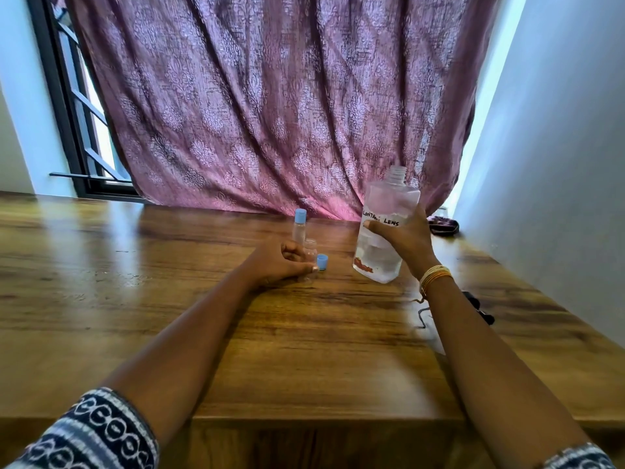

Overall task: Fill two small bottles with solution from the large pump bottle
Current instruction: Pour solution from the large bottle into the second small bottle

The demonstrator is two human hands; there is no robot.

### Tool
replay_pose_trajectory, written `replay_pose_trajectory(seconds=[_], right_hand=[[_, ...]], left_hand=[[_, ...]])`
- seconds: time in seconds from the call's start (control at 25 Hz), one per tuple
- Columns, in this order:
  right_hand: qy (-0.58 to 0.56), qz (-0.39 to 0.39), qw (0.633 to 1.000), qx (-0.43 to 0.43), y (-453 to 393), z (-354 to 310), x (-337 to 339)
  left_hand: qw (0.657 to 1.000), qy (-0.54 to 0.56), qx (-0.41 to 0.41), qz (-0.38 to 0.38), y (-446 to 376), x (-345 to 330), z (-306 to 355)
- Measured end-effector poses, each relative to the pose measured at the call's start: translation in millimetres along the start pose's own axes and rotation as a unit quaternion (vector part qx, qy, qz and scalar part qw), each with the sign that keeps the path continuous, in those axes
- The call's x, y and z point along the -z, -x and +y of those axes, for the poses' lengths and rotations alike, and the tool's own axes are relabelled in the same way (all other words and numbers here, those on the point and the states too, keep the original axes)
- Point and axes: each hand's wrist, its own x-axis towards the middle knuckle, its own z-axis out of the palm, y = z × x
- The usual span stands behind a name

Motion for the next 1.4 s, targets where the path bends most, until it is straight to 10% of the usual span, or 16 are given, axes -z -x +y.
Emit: replay_pose_trajectory(seconds=[0.48,1.4], right_hand=[[0.109,-0.105,0.959,0.238,7.5,-4.5,0.2],[0.365,-0.173,0.856,0.324,6.1,-2.9,-0.3]], left_hand=[[0.996,0.085,-0.001,-0.032,1.4,4.1,8.5],[0.978,0.206,0.002,-0.018,6.3,-9.7,20.0]])
